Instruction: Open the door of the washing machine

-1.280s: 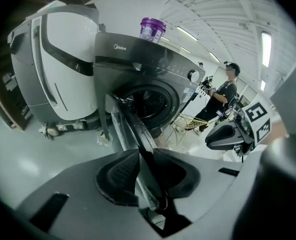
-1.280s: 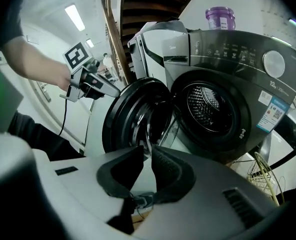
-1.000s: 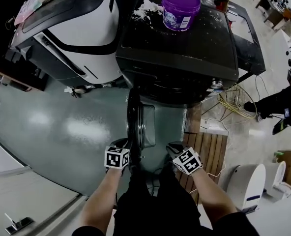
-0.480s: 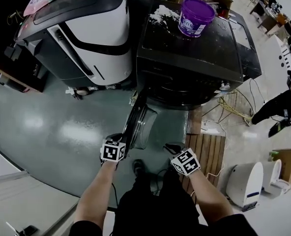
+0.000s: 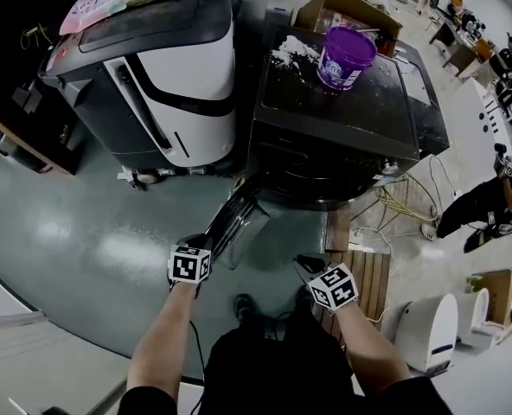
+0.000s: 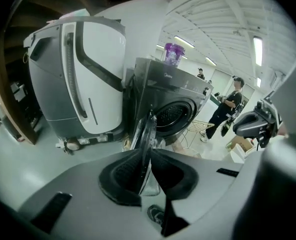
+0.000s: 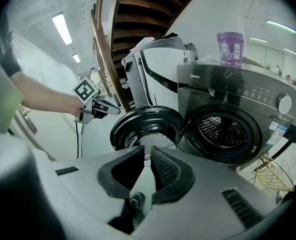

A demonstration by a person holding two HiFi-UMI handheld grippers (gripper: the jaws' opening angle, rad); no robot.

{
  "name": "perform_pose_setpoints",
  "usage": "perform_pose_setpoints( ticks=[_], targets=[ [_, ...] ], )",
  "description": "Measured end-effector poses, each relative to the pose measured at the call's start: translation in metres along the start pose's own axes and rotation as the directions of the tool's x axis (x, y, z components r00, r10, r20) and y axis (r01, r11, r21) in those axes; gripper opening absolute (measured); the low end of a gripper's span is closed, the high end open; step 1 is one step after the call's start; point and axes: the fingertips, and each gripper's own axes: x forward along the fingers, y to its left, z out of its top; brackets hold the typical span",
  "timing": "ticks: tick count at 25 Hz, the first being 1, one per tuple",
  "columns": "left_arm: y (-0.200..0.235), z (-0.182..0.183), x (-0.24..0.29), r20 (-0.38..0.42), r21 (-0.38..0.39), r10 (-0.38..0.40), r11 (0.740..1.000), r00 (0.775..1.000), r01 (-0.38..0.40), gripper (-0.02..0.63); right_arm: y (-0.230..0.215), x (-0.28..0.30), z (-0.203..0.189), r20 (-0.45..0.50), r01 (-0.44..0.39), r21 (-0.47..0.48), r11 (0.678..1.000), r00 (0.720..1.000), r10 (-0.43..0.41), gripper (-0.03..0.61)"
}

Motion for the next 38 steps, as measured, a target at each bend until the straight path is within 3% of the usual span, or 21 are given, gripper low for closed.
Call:
perform_pose_setpoints(
  ticks=[5, 9, 18, 26, 33, 38],
  targets=[
    [-0.006, 0.031, -0.040, 0.133, -0.007, -0.023, 1.000, 0.991, 0.024, 0.064, 0.025, -0.007, 0.012, 0.048, -0.021, 0.054, 0.998, 0.999, 0.018, 0.051],
    [-0.016, 0.049, -0.074, 0.228, -0.023, -0.022, 0.999, 0.973, 0.028, 0.064, 0.041, -0.019, 0.026, 0.080, -0.041, 0.033, 0.999, 0.996, 0.038, 0.048],
    [-0.038, 0.084, -0.123, 0.355, -0.068, 0.017, 0.998, 0.935, 0.007, 0.057, 0.028, -0.051, 0.074, 0.198, -0.062, 0.022, 0.998, 0.979, 0.057, 0.037],
    [-0.083, 0.116, -0.136, 0.440, -0.158, 0.083, 0.987, 0.894, -0.014, 0.055, -0.023, -0.121, 0.111, 0.340, -0.038, -0.030, 0.999, 0.939, 0.046, 0.035],
    [-0.151, 0.156, -0.129, 0.472, -0.078, 0.086, 0.995, 0.878, -0.055, 0.054, -0.091, -0.180, 0.116, 0.418, 0.006, -0.016, 1.000, 0.909, 0.001, 0.017],
    [-0.203, 0.181, -0.125, 0.504, -0.026, 0.082, 0.996, 0.860, -0.080, 0.054, -0.122, -0.215, 0.117, 0.471, 0.000, -0.032, 1.000, 0.882, 0.015, 0.017]
  ],
)
